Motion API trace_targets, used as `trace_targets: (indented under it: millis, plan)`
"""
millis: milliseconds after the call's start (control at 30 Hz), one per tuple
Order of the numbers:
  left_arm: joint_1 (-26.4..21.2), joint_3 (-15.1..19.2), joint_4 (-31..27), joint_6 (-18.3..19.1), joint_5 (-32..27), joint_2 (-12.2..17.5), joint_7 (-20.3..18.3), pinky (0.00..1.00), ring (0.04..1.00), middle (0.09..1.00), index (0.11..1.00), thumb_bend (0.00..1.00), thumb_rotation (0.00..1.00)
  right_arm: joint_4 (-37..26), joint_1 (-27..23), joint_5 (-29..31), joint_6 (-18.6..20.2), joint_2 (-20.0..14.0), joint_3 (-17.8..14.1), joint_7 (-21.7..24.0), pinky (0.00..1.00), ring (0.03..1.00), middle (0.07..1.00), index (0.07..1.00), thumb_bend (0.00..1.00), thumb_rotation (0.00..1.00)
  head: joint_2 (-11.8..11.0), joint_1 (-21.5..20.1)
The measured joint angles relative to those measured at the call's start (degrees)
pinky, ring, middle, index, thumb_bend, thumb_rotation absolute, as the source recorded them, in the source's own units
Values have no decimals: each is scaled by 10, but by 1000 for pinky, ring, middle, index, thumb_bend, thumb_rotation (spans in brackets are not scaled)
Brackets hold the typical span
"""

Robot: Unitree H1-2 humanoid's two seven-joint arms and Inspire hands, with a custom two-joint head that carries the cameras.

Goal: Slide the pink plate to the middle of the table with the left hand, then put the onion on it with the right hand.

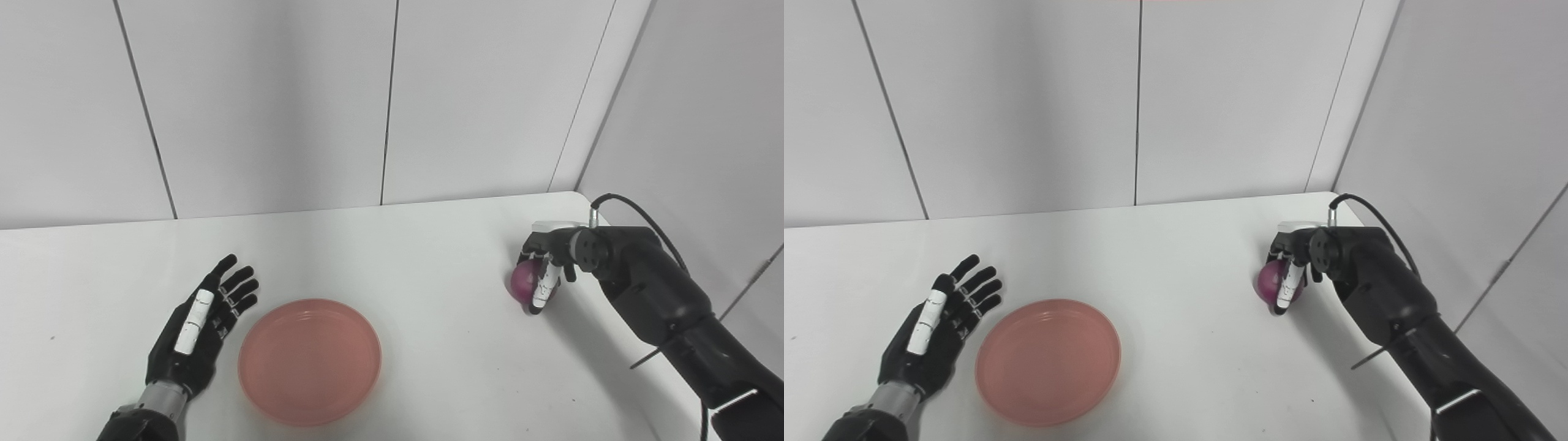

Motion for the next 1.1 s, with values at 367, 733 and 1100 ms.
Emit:
trace_targets:
  millis: [367,733,1100]
  plan:
    - [0,2,0,0,0,0,0,884,857,851,879,798,647,6,0,20,0,-2,5,-19,313,446,628,665,821,125,-1,1]
    - [0,2,1,0,0,0,0,882,854,849,880,806,655,8,3,44,1,-3,2,-35,315,437,644,648,801,139,-1,1]
    - [0,1,1,0,0,2,0,882,860,857,881,800,661,5,14,78,0,-4,-10,-58,284,392,561,610,784,134,2,0]
